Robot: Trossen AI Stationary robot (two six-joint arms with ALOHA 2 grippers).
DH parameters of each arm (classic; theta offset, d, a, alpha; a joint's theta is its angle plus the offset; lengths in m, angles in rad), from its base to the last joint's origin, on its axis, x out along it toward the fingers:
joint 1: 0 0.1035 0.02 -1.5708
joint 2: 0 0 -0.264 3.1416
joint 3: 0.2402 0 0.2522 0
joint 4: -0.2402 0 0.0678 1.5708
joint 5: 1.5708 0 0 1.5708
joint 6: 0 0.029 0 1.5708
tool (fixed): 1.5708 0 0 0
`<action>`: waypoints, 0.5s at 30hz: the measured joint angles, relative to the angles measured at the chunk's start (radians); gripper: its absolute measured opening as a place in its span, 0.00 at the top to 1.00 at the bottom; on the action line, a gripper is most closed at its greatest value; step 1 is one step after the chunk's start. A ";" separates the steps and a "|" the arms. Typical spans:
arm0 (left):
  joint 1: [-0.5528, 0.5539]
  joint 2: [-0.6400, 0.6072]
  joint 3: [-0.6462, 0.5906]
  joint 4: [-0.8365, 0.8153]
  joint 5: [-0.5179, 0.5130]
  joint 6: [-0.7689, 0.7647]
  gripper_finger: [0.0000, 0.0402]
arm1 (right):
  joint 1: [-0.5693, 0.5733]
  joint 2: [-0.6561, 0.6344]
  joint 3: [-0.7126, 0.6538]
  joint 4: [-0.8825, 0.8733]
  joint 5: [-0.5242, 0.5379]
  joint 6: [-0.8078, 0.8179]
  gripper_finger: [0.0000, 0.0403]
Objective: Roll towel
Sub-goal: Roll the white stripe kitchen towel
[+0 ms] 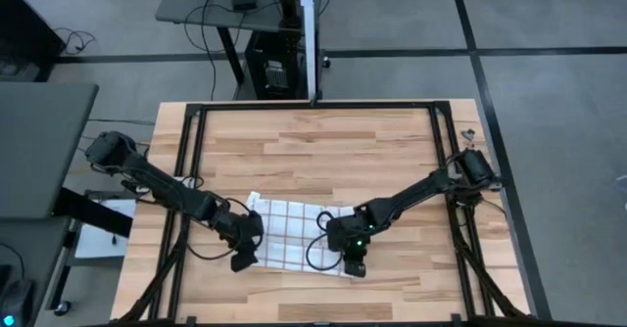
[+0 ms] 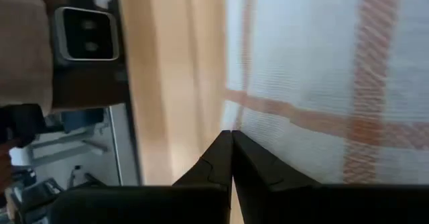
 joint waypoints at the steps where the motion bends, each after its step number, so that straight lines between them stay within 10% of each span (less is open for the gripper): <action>1: 0.000 0.000 -0.015 0.013 0.000 -0.008 0.50 | -0.001 0.008 -0.002 0.003 -0.007 -0.001 1.00; 15: -0.001 -0.009 -0.111 0.094 0.009 -0.031 0.50 | -0.074 0.013 -0.014 -0.007 -0.046 0.018 1.00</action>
